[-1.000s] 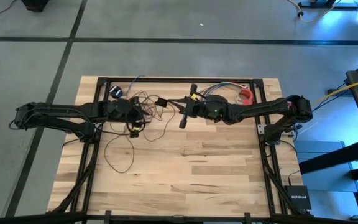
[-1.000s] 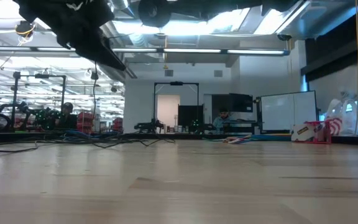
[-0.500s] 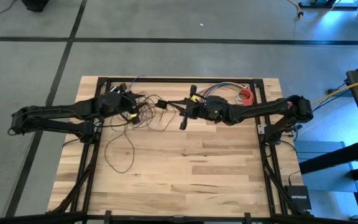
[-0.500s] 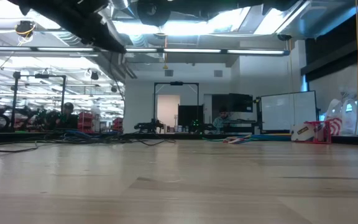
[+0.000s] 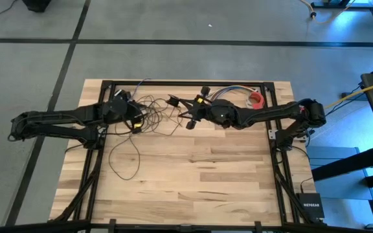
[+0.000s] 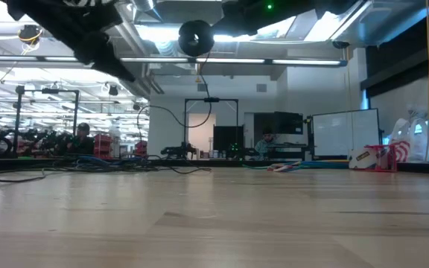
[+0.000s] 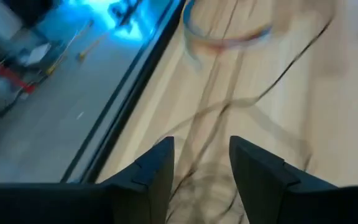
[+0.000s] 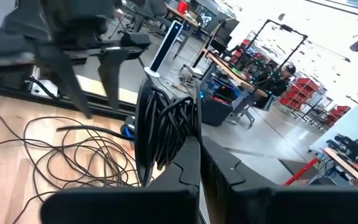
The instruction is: Coiling cords
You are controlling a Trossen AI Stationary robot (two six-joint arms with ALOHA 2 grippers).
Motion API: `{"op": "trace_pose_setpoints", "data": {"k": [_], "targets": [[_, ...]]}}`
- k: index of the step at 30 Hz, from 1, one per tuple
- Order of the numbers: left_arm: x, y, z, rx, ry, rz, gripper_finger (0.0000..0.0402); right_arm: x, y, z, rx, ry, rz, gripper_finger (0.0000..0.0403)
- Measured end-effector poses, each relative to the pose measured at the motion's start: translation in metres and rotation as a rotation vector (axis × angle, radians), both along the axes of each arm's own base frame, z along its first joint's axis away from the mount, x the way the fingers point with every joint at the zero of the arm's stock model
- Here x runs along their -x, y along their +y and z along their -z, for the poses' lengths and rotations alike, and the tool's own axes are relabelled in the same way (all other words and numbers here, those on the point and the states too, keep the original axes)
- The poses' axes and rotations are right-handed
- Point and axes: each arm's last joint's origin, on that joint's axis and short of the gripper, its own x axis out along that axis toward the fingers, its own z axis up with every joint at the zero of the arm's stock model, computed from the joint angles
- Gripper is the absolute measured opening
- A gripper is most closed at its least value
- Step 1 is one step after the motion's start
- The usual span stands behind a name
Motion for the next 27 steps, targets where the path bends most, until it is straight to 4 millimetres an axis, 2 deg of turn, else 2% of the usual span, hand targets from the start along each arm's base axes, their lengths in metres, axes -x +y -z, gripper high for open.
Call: {"op": "trace_pose_setpoints", "data": {"k": [6, 8, 11, 20, 27], "targets": [[-0.018, -0.007, 0.002, 0.129, -0.258, 0.274, 0.0149, 0.001, -0.011, 0.001, -0.048, -0.019, 0.013, 0.0005], [-0.025, -0.008, 0.007, 0.154, -0.333, 0.311, 0.0149, 0.001, -0.011, 0.001, -0.057, -0.018, 0.016, 0.0005], [-0.036, -0.009, 0.015, 0.18, -0.412, 0.315, 0.0149, 0.001, -0.013, 0.001, -0.058, -0.016, 0.021, 0.0005], [-0.081, -0.005, 0.047, 0.256, -0.486, 0.23, 0.0149, 0.001, -0.013, 0.002, -0.06, -0.011, 0.019, 0.0005], [-0.107, -0.002, 0.054, 0.321, -0.499, 0.2, 0.0149, 0.001, -0.013, 0.002, -0.061, -0.009, 0.018, 0.0005]]}}
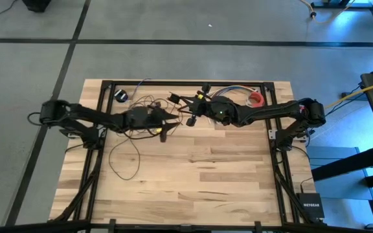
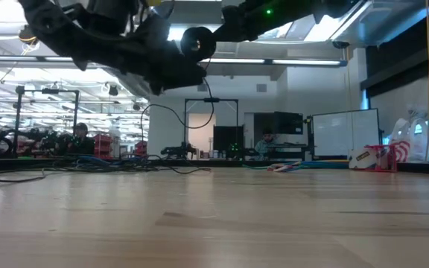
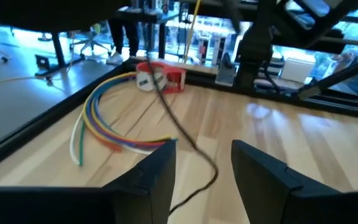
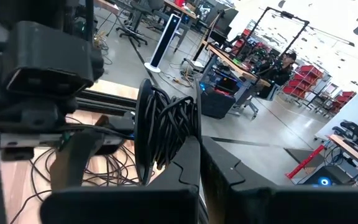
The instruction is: Coiling cords
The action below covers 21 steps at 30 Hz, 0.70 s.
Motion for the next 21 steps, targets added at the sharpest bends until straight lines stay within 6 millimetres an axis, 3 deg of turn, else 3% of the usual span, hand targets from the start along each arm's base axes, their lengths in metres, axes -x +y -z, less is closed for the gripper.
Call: {"op": "trace_pose_setpoints", "data": {"k": [7, 16, 21], "targets": [[-0.007, 0.001, 0.008, -0.035, 0.01, 0.012, 0.0141, 0.0, 0.0, 0.001, -0.001, 0.012, 0.0, 0.0005], [-0.006, 0.01, 0.004, -0.245, 0.022, -0.047, 0.0012, -0.001, 0.002, -0.002, -0.016, -0.032, -0.063, 0.0005], [-0.002, 0.026, 0.008, -0.31, 0.109, -0.172, 0.0013, -0.001, 0.002, -0.002, -0.018, -0.036, -0.071, 0.0005]]}}
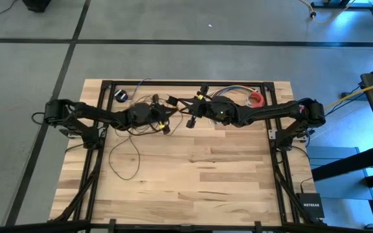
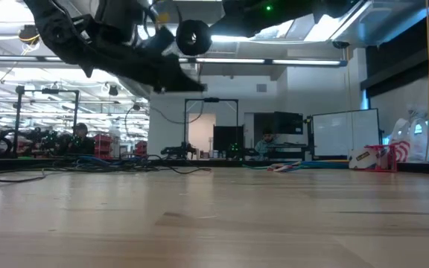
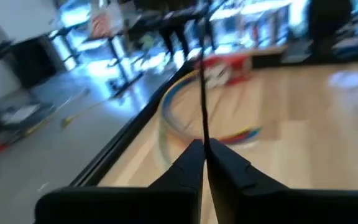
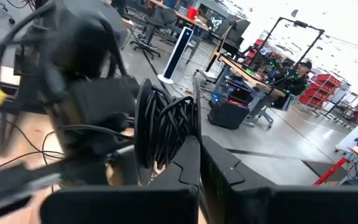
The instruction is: Coiling cords
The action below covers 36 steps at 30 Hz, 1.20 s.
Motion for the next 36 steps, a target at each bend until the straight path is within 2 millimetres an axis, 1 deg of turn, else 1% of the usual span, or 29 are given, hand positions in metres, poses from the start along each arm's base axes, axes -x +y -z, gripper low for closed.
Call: {"op": "trace_pose_setpoints", "data": {"k": [5, 15, 20, 24, 36], "targets": [[0.003, 0.009, 0.003, -0.008, 0.047, -0.044, 0.0004, 0.0, 0.0, 0.001, -0.001, 0.011, 0.001, 0.0005], [0.004, 0.009, 0.006, -0.044, 0.091, -0.037, 0.0006, 0.0, 0.0, 0.002, -0.002, 0.02, 0.0, 0.0005], [0.007, 0.011, 0.007, -0.107, 0.168, -0.101, 0.0003, 0.0, 0.0, 0.005, -0.003, 0.044, -0.006, 0.0005], [0.012, 0.009, -0.001, -0.124, 0.169, -0.136, 0.0006, 0.0, 0.0, 0.004, -0.002, 0.034, -0.006, 0.0005], [0.032, 0.003, -0.022, -0.131, 0.203, -0.136, 0.0002, 0.0, 0.0, 0.003, -0.002, 0.029, -0.009, 0.0005]]}}
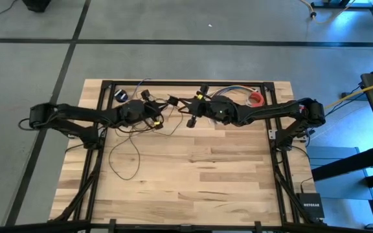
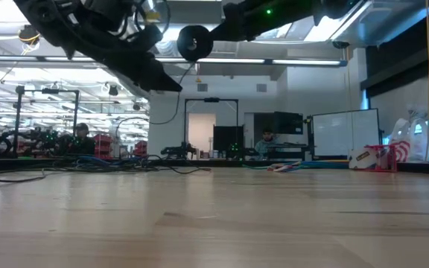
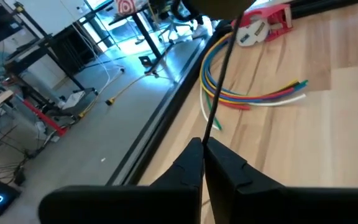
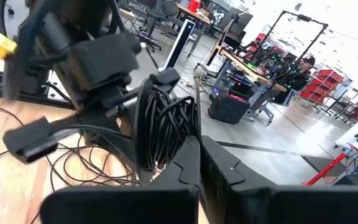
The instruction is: Coiling cords
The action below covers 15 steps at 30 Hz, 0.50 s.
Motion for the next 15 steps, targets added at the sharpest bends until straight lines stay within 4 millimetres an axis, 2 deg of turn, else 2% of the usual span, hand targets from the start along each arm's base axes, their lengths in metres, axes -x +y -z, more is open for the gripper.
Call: {"op": "trace_pose_setpoints", "data": {"k": [15], "targets": [[0.034, -0.01, -0.038, -0.063, -0.061, 0.023, 0.0009, 0.001, 0.0, 0.006, -0.011, 0.071, 0.0, 0.0005]]}}
